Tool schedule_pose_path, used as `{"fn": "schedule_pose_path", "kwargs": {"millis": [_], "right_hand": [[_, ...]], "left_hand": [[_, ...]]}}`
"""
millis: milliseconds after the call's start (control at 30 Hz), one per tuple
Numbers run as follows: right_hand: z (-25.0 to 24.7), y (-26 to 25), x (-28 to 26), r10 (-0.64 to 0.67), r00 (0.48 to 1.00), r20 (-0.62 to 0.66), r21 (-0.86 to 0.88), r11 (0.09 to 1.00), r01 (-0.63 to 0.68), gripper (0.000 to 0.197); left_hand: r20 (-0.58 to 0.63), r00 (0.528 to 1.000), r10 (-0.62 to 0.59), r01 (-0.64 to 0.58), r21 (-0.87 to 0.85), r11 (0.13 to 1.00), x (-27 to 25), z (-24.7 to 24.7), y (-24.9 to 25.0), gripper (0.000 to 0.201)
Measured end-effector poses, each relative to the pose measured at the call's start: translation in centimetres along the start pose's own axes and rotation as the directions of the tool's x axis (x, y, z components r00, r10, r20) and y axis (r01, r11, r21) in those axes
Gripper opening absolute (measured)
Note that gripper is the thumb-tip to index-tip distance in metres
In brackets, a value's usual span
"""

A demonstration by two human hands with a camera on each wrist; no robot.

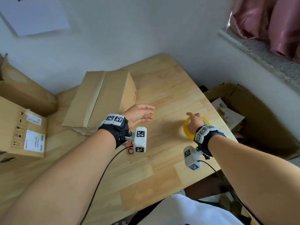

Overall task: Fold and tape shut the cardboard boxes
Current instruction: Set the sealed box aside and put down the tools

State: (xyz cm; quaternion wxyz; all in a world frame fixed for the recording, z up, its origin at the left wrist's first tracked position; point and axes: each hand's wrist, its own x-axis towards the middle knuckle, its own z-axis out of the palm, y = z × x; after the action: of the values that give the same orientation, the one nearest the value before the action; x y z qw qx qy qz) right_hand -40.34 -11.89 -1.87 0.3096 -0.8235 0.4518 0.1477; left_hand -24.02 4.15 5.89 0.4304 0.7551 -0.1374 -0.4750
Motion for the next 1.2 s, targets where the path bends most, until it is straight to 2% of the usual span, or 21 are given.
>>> {"fn": "schedule_pose_path", "kwargs": {"millis": [167, 300, 400, 467, 533, 600, 667, 733, 833, 967, 1100, 1200], "right_hand": [[-0.2, -3.1, -0.1, -0.032, 0.998, -0.051, 0.11, 0.993, 0.037, 0.044], [0.0, -8.7, -1.2, -0.166, 0.978, -0.129, 0.13, 0.975, 0.183, 0.039], [1.4, -13.9, -2.4, -0.309, 0.937, -0.165, 0.16, 0.929, 0.334, 0.035], [2.6, -17.4, -3.5, -0.402, 0.892, -0.206, 0.158, 0.886, 0.436, 0.032], [3.8, -20.6, -4.7, -0.49, 0.842, -0.227, 0.14, 0.839, 0.526, 0.031], [5.3, -23.4, -5.9, -0.561, 0.797, -0.223, 0.114, 0.797, 0.593, 0.03], [6.8, -25.6, -6.9, -0.599, 0.774, -0.206, 0.107, 0.772, 0.626, 0.029], [8.0, -27.3, -7.5, -0.57, 0.807, -0.155, 0.138, 0.796, 0.589, 0.029], [9.2, -28.9, -7.8, -0.498, 0.865, -0.057, 0.126, 0.856, 0.501, 0.03], [10.1, -29.8, -7.4, -0.457, 0.889, 0.011, 0.032, 0.889, 0.457, 0.032], [9.9, -30.3, -6.8, -0.385, 0.922, 0.041, 0.083, 0.921, 0.381, 0.032], [9.6, -30.5, -6.4, -0.366, 0.926, 0.09, 0.102, 0.929, 0.357, 0.031]], "left_hand": [[-0.064, 0.993, 0.096, -0.096, 0.016, 0.995, -1.6, -3.3, -0.6, 0.021], [-0.166, 0.966, 0.198, -0.193, 0.05, 0.98, -3.8, -8.5, -1.4, 0.021], [-0.302, 0.906, 0.298, -0.266, 0.142, 0.953, -5.6, -13.1, -2.9, 0.023], [-0.378, 0.842, 0.384, -0.265, 0.331, 0.906, -6.5, -16.2, -4.5, 0.026], [-0.393, 0.803, 0.448, -0.221, 0.502, 0.836, -7.6, -18.9, -6.6, 0.022], [-0.335, 0.796, 0.503, -0.195, 0.645, 0.739, -8.5, -21.3, -8.9, 0.022], [-0.23, 0.818, 0.528, -0.182, 0.766, 0.617, -8.9, -23.2, -11.2, 0.024], [-0.154, 0.825, 0.543, -0.189, 0.832, 0.522, -8.7, -24.5, -12.9, 0.027], [-0.077, 0.802, 0.592, -0.236, 0.87, 0.433, -8.0, -25.5, -13.9, 0.037], [0.052, 0.791, 0.61, -0.268, 0.925, 0.269, -5.8, -25.6, -13.7, 0.062], [0.117, 0.777, 0.618, -0.261, 0.954, 0.148, -3.7, -25.4, -13.7, 0.077], [0.134, 0.754, 0.643, -0.233, 0.97, 0.071, -3.0, -25.6, -14.1, 0.083]]}}
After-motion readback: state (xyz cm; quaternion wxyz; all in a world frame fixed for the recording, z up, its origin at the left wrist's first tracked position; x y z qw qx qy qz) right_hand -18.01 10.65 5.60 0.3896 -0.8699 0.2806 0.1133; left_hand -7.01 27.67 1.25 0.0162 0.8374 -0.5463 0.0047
